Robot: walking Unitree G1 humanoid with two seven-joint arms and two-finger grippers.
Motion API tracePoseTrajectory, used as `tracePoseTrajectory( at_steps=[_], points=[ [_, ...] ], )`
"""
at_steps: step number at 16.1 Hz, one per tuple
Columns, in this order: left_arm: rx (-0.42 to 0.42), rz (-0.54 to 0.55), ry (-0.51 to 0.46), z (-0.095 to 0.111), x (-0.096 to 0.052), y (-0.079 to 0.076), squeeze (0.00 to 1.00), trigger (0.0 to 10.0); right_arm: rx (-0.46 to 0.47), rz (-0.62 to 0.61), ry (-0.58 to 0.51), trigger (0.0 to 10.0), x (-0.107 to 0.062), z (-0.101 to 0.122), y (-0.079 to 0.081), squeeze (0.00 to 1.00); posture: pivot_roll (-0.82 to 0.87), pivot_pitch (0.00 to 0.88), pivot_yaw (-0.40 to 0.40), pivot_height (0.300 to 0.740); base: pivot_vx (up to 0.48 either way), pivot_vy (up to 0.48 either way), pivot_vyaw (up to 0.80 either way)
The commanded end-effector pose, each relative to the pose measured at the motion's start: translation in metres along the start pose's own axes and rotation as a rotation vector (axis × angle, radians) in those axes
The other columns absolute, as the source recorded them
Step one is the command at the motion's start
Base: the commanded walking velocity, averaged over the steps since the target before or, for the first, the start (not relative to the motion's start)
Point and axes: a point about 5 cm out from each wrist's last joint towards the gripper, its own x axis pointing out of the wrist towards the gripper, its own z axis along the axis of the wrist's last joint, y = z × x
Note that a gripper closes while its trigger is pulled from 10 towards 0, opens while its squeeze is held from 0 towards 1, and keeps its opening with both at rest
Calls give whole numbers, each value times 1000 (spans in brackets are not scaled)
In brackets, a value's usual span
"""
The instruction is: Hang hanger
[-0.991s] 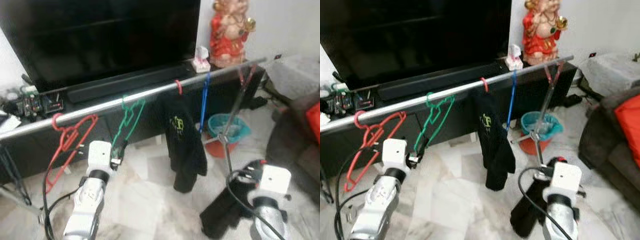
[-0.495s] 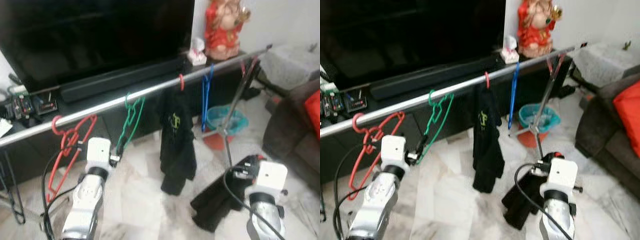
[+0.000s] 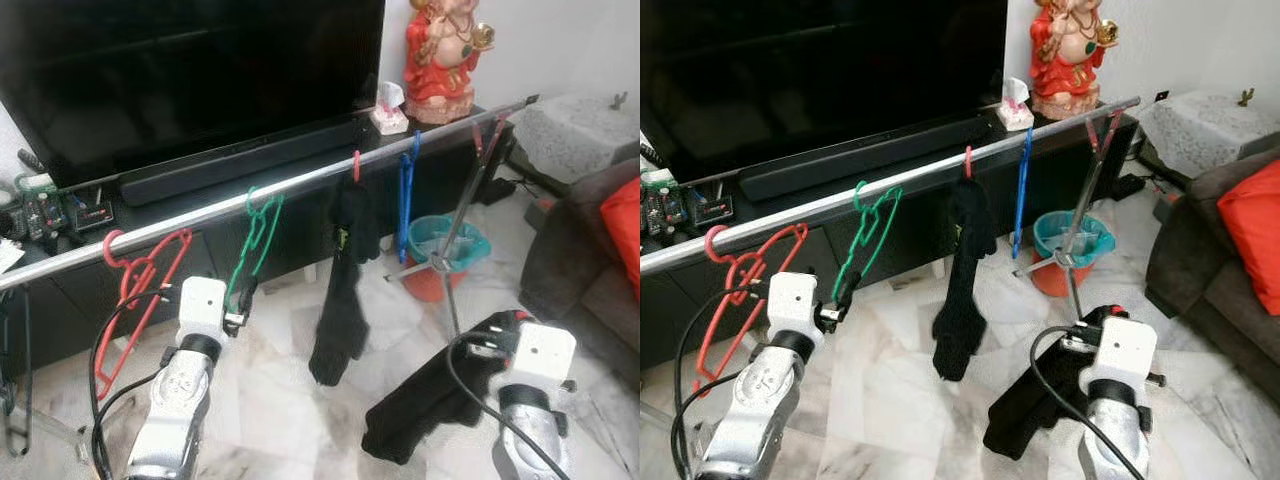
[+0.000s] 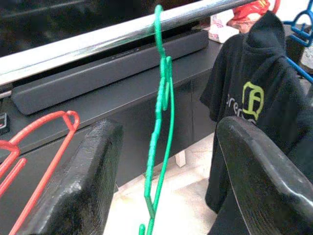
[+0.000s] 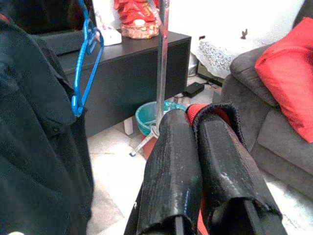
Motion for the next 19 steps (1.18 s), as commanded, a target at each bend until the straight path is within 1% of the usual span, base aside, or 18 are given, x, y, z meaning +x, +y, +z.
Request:
tracePoseTrajectory(
  at_steps=[1, 2, 7, 13, 19],
  points=[
    [-3, -11, -20, 6, 2, -2, 0, 10000, 2, -12, -11, 10000, 1, 2, -2, 0, -27, 0, 63, 740, 0, 0, -788],
    [-3, -10, -20, 6, 2, -2, 0, 10000, -12, -12, -32, 10000, 2, 4, -2, 0, -25, 0, 62, 740, 0, 0, 0],
    [-3, -9, -16, 6, 1, -2, 0, 10000, -13, -13, -21, 10000, 2, 3, 0, 0, -24, 0, 65, 740, 0, 0, 0],
    [-8, -15, -19, 8, 2, -3, 0, 10000, -12, -19, -24, 10000, 3, 3, -1, 0, -24, 0, 68, 740, 0, 326, 0],
    [-12, -41, -35, 10, 1, -7, 0, 10000, -10, -20, -22, 10000, 3, 3, -1, 0, -23, 0, 68, 740, 0, 0, 0]
  ],
)
